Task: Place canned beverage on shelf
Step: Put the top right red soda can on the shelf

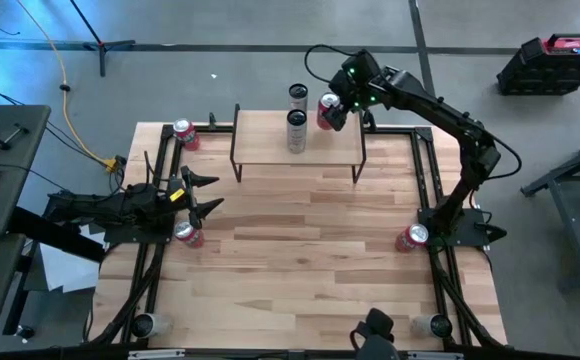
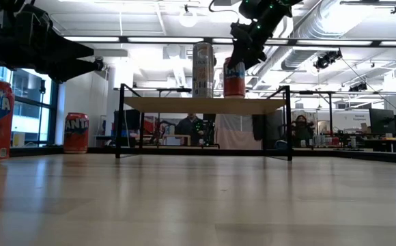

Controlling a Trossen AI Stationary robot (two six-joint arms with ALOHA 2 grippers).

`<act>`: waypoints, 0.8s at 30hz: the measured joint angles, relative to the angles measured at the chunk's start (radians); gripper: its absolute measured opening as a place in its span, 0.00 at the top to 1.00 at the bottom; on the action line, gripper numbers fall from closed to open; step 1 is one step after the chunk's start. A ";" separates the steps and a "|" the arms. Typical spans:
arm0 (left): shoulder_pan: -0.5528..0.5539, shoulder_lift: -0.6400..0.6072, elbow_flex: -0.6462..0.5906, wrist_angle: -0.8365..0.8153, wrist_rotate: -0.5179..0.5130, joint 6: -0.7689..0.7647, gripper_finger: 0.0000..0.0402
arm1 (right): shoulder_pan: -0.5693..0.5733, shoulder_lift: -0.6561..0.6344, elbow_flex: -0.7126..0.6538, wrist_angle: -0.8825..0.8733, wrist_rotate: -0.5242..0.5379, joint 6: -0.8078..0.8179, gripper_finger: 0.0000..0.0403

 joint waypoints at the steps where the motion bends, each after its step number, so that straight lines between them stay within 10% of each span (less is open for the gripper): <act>1: 0.000 0.000 0.000 0.000 0.000 0.000 0.22 | 0.000 0.000 0.000 0.004 0.000 -0.001 0.29; 24: 0.000 0.000 0.000 0.000 0.000 0.000 0.22 | 0.010 0.002 0.000 0.016 -0.018 0.000 0.29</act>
